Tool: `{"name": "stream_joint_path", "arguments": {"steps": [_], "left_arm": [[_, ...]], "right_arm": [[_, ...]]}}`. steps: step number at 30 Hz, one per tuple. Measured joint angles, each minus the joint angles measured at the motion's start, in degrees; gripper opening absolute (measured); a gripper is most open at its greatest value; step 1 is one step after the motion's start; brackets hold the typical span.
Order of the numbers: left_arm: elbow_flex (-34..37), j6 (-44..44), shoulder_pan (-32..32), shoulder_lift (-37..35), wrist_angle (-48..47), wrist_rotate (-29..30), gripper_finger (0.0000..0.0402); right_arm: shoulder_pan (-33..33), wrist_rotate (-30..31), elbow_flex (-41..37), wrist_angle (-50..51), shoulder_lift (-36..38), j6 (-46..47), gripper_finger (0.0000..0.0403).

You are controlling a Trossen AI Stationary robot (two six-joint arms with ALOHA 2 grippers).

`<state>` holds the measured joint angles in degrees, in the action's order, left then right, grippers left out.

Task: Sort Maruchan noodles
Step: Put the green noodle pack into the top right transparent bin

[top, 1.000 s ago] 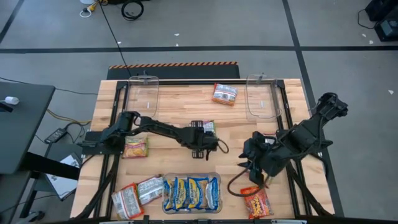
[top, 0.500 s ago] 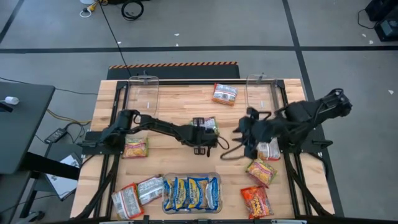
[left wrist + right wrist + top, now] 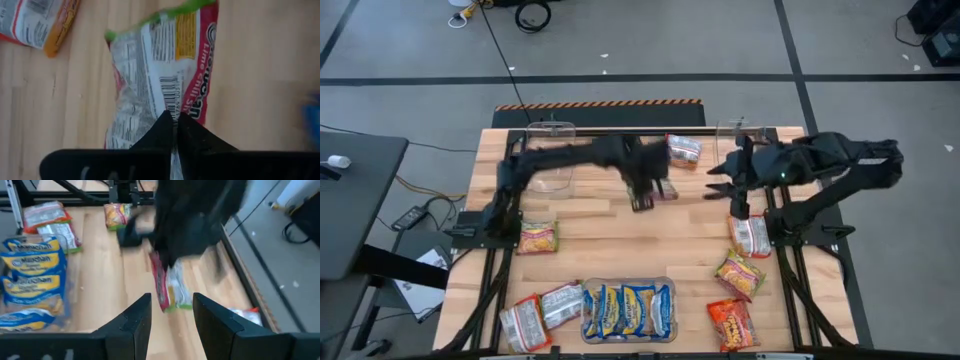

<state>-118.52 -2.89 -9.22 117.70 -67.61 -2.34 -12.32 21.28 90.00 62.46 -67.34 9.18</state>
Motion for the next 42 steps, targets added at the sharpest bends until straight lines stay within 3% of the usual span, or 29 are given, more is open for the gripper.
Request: {"name": "stream_joint_path", "arguments": {"steps": [7, 11, 16, 22, 26, 35, 42], "left_arm": [[-4.0, -5.5, -12.3, -9.1, -10.1, -26.5, 0.0015], [-4.1, -9.9, -18.0, -13.5, -16.7, -32.1, 0.0016], [-4.1, -14.1, -23.7, -16.6, -18.3, -40.2, 0.0016], [-4.1, -16.4, -27.7, -22.4, -12.0, -50.5, 0.0016], [-4.1, -15.6, -28.6, -26.2, -3.2, -57.8, 0.0016], [-4.1, -8.1, -25.8, -29.9, 19.8, -66.2, 0.0015], [-4.1, -5.8, -22.2, -28.7, 27.6, -62.3, 0.0015]], "right_arm": [[7.9, -6.7, -0.2, -5.9, -0.2, -12.1, 0.0151], [11.8, -10.9, -0.2, -10.8, -1.2, -14.2, 0.015], [14.9, -11.2, -0.2, -15.8, -5.3, -16.1, 0.0155], [17.4, -11.5, -0.3, -28.3, -11.4, -21.8, 0.0198], [18.5, -15.5, -0.3, -42.3, -13.6, -22.9, 0.0245], [19.2, -23.4, -0.3, -68.9, -18.3, -22.5, 0.0323], [18.0, -33.6, -0.3, -81.7, -19.7, -17.4, 0.0322]]}}
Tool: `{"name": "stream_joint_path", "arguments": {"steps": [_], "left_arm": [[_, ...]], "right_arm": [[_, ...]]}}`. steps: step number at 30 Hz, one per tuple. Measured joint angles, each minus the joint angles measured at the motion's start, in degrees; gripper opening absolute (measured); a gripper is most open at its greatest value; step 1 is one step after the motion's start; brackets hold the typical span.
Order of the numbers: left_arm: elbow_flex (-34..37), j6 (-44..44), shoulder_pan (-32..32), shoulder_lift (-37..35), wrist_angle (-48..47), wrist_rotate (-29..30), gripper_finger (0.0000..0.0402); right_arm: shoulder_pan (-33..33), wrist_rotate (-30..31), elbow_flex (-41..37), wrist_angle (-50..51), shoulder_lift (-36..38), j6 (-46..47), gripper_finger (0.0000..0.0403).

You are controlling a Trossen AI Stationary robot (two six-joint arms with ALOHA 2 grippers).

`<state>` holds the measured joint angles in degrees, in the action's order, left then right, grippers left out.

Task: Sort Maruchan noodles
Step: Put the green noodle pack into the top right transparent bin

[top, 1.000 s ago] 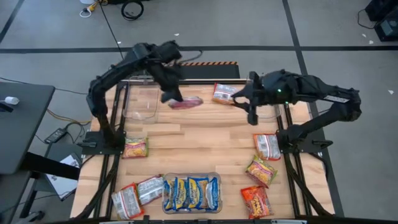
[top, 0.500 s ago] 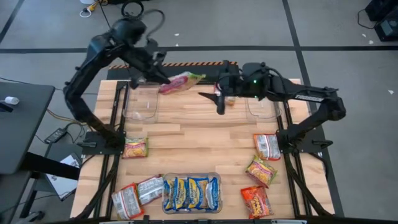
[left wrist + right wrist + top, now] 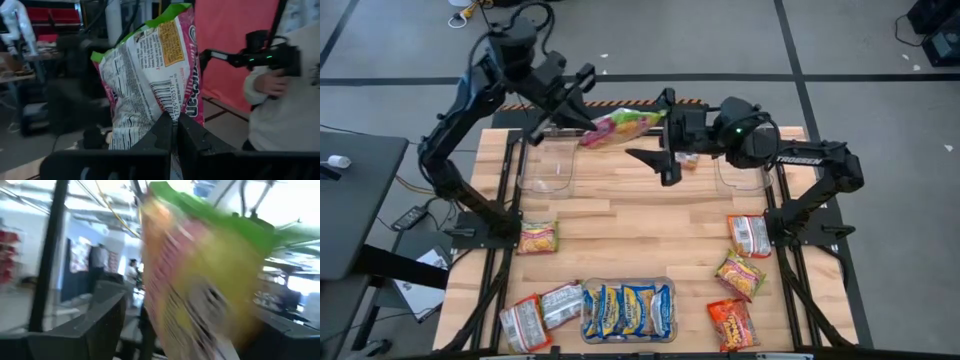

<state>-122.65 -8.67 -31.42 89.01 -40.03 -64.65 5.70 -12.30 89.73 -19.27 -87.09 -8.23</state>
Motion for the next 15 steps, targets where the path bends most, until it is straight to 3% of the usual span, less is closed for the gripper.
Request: {"name": "stream_joint_path", "arguments": {"steps": [7, 15], "left_arm": [[0.0, 1.4, 2.3, 1.8, 3.4, 4.0, 0.0015], [0.0, 2.5, 3.3, 2.3, 4.2, 5.3, 0.0019]], "right_arm": [[-0.7, -1.5, 0.0, -1.4, 0.0, 1.0, 0.0279], [-0.7, -2.5, 0.0, -2.1, 0.0, 2.7, 0.0166]]}}
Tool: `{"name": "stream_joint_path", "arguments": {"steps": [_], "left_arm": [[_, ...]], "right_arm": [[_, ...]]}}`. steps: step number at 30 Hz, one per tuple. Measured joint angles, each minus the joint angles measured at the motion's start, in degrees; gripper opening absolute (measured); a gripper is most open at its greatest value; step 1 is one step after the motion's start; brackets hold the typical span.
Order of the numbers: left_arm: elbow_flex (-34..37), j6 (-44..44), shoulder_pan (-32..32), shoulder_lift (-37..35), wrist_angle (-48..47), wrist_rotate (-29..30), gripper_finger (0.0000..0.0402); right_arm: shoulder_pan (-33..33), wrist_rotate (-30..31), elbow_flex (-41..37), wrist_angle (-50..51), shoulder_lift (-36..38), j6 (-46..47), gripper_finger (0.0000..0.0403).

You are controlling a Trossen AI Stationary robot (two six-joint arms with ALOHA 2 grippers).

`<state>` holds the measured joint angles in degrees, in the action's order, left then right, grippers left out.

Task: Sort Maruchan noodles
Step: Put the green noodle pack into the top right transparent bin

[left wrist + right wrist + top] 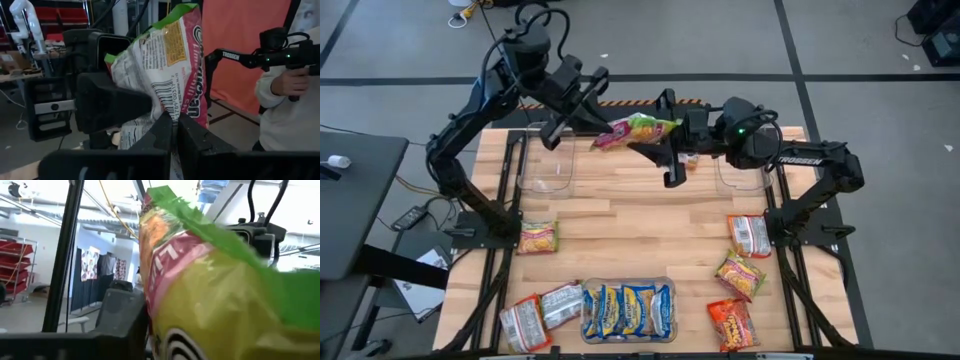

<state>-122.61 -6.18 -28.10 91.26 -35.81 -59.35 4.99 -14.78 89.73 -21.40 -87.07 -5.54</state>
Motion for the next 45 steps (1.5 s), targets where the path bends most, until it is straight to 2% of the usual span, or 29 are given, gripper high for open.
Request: {"name": "stream_joint_path", "arguments": {"steps": [4, 11, 14, 17, 22, 27, 30, 32, 36, 39, 45], "left_arm": [[0.0, 4.4, 0.0, 0.0, -0.1, 1.8, 0.0034], [0.0, 8.1, -1.3, -1.7, -0.3, 2.4, 0.0118], [0.0, 8.1, -3.7, -4.2, -0.8, 2.4, 0.0157], [0.0, 8.0, -6.3, -7.6, -3.4, 2.4, 0.0179], [0.0, 4.1, -8.5, -14.1, -13.8, 4.4, 0.018], [-0.1, 1.0, -4.9, -18.2, -24.9, 11.5, 0.0172], [-0.1, 1.0, -1.7, -19.0, -27.8, 15.9, 0.0172], [-0.1, 1.0, 0.1, -19.0, -28.5, 18.0, 0.0172], [-0.1, 0.1, 2.2, -18.9, -28.9, 20.6, 0.0172], [-0.1, -0.5, 3.3, -18.3, -29.0, 21.6, 0.0172], [0.0, -0.1, 4.9, -17.8, -31.1, 21.9, 0.0172]], "right_arm": [[0.0, -0.2, 0.0, 1.4, 0.1, 0.0, 0.0125], [0.0, 1.6, 0.0, 9.1, 2.1, 0.5, 0.0122], [0.5, 4.3, 0.0, 15.4, 4.5, 0.5, 0.0122], [2.5, 8.8, 0.0, 26.4, 7.3, 0.5, 0.0122], [9.2, 19.4, 0.0, 50.8, 11.0, 0.1, 0.0122], [18.8, 31.1, 0.0, 74.6, 9.8, -3.1, 0.0122], [24.4, 35.2, 0.0, 85.1, 7.6, -4.8, 0.0122], [27.5, 35.7, 0.0, 90.9, 5.8, -5.0, 0.0122], [31.6, 34.8, 0.0, 100.1, 1.6, -4.9, 0.0122], [32.7, 34.8, -2.0, 102.2, -0.1, -6.4, 0.0122], [33.7, 34.5, -14.0, 100.8, 1.9, -8.6, 0.0122]]}}
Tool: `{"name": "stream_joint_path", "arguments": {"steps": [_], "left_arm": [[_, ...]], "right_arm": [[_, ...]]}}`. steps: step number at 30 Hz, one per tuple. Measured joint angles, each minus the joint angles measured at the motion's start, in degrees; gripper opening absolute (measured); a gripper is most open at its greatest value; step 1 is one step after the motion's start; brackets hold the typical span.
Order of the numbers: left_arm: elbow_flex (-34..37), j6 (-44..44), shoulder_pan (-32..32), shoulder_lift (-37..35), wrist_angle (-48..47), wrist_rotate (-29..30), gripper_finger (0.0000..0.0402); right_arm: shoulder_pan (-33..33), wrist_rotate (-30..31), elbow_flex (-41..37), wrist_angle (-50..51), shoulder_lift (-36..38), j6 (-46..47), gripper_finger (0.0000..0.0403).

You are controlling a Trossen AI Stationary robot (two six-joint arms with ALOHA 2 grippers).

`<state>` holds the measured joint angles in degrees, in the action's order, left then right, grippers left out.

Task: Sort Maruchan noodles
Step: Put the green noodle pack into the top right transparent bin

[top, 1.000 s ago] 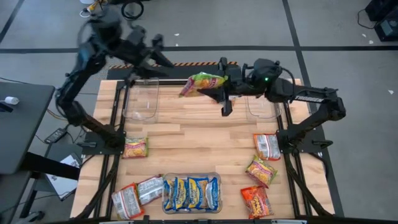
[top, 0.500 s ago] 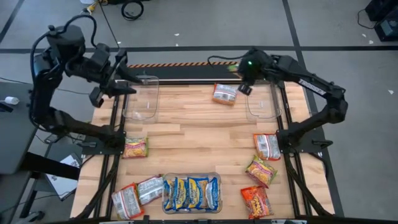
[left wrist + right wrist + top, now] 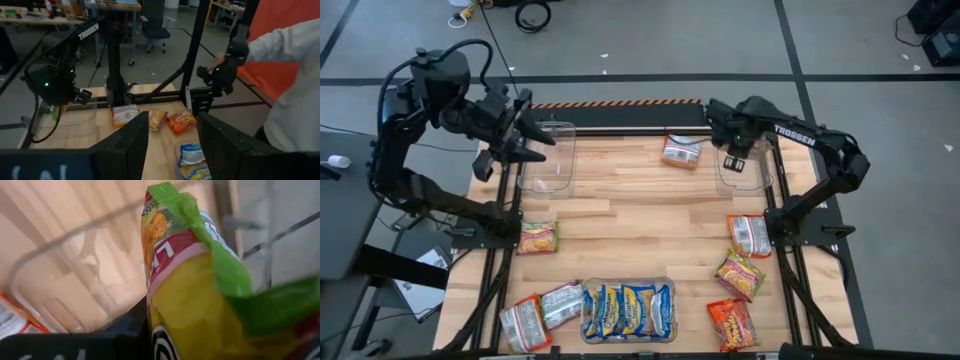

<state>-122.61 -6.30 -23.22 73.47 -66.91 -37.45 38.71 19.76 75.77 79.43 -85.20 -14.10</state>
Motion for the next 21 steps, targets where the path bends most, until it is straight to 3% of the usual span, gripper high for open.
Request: {"name": "stream_joint_path", "arguments": {"steps": [9, 16, 21], "left_arm": [[0.0, 1.1, 1.6, 0.6, -0.8, 2.3, 0.0172], [0.0, 2.6, 2.6, 1.5, -0.8, 2.4, 0.0172], [0.0, 3.8, 3.3, 2.1, -0.7, 2.7, 0.0172]], "right_arm": [[-0.3, -0.2, -17.4, -10.5, 0.6, -3.8, 0.0121], [-0.4, -0.4, -22.2, -14.9, 0.6, -9.9, 0.0121], [-0.3, -3.9, -23.2, -16.5, 0.6, -10.3, 0.0122]]}}
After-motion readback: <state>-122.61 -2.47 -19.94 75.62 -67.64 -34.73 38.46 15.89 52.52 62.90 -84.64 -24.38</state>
